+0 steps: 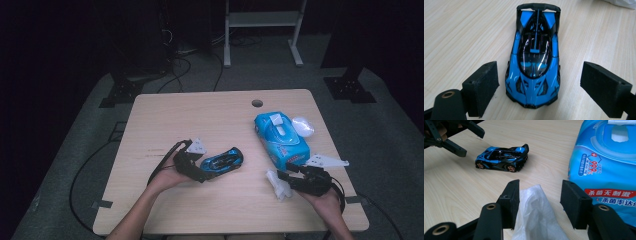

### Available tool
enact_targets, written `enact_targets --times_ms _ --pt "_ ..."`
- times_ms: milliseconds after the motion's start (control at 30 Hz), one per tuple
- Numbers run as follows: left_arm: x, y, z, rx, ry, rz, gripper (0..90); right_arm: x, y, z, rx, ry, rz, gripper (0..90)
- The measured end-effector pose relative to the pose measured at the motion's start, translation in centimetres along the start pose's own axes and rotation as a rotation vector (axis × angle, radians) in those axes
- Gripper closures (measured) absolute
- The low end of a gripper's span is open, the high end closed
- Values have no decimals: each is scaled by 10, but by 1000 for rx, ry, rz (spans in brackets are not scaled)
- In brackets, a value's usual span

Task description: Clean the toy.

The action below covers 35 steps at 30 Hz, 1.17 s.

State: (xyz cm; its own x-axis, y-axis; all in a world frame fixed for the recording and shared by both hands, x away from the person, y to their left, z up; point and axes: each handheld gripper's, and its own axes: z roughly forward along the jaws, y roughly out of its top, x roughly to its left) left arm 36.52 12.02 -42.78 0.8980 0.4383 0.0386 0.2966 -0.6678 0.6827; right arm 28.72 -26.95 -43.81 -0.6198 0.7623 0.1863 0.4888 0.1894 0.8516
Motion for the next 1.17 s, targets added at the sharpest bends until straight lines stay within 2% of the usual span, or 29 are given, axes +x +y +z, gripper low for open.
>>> enact_targets --times_ms 233,467,867,1033,1167 --pt "-4 -12 -5 -11 7 -6 145 0 0 -1 0 -6 0 476" --pt "-5 -26 -8 -24 15 -32 144 0 0 0 -1 -11 1 466" --pt "-10 -47 -14 -25 20 -53 144 0 -1 0 -3 -16 9 456" --pt "-14 -58 -17 -58 23 -93 141 -1 -2 -2 -15 -27 9 454" --pt "-18 -62 -21 -54 29 -86 132 0 -4 -3 -19 -32 9 454"
